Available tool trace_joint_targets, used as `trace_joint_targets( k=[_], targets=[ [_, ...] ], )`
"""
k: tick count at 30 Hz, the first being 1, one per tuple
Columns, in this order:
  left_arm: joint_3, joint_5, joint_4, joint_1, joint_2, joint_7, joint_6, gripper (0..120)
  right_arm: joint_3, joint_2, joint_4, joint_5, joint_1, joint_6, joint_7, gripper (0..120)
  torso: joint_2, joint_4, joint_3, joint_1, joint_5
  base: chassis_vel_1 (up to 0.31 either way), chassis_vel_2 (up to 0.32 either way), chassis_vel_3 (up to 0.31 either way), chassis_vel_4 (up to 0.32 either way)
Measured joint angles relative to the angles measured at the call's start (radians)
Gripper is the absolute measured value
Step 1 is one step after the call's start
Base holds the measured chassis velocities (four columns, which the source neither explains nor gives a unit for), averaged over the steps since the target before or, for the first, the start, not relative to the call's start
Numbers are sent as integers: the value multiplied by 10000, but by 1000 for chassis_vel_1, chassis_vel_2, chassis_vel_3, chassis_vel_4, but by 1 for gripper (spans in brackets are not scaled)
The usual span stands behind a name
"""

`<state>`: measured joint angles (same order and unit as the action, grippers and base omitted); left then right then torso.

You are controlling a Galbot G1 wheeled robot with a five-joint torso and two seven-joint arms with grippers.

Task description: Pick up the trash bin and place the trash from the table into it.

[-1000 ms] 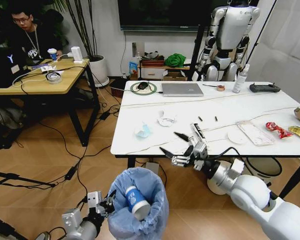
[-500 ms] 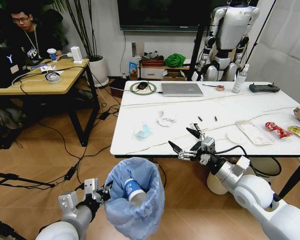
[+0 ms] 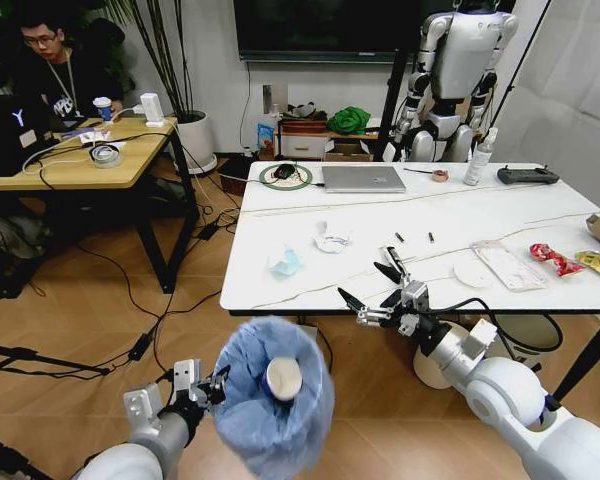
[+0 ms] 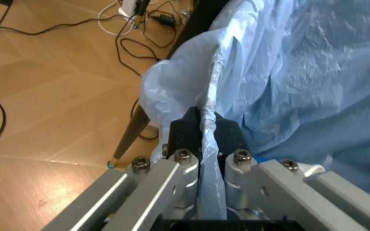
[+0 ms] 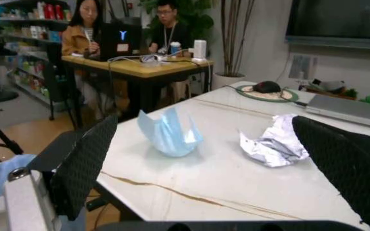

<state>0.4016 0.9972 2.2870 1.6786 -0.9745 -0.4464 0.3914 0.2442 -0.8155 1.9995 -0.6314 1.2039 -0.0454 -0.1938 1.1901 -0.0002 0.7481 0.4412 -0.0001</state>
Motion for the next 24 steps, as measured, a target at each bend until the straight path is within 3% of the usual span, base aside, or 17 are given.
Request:
trace_joint_targets(
  k=[5,10,14,24],
  targets=[
    [198,-142,40,314,-112,111,-3,0,-328,-162,-316,-104,-475,450,388,100,0,-1,0,0,-1,0,0,0,0],
    [496,-224,149,756,-270,168,-9,0,-1882,-732,-857,-394,-2046,1659,2248,100,0,1,0,1,0,0,0,0,0],
    [677,-321,246,1058,-359,213,-14,0,-2678,-1093,-1236,-1032,-2829,2124,3023,100,-1,2,1,1,-1,0,0,0,0],
    [1166,-479,385,1633,-519,334,-77,0,-4438,-2100,-1981,-1687,-4977,2318,3373,100,-1,3,1,0,-3,0,0,0,0]
  ],
)
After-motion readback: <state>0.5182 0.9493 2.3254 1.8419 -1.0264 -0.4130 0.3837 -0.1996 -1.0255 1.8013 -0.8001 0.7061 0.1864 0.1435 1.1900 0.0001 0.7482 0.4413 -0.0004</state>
